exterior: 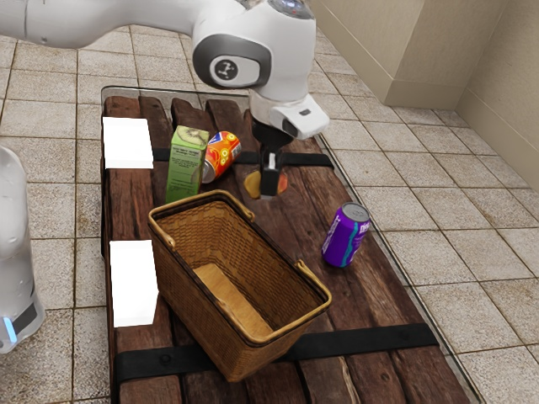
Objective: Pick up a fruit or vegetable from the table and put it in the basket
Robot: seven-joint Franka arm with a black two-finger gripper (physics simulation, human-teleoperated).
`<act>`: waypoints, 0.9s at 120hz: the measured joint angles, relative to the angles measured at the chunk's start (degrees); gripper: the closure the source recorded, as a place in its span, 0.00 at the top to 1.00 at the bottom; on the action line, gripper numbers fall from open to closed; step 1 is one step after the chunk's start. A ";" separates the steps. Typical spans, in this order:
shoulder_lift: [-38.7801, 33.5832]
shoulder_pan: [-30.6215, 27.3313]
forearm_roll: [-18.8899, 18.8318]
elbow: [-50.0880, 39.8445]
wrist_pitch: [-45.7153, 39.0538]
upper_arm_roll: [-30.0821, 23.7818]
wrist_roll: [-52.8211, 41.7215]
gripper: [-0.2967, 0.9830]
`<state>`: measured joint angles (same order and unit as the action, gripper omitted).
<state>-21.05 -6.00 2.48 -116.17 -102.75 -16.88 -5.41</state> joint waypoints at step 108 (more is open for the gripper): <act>1.21 0.45 3.87 3.47 3.30 -15.02 -0.82 0.72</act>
<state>-19.84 -5.55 6.35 -112.70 -99.45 -31.91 -6.23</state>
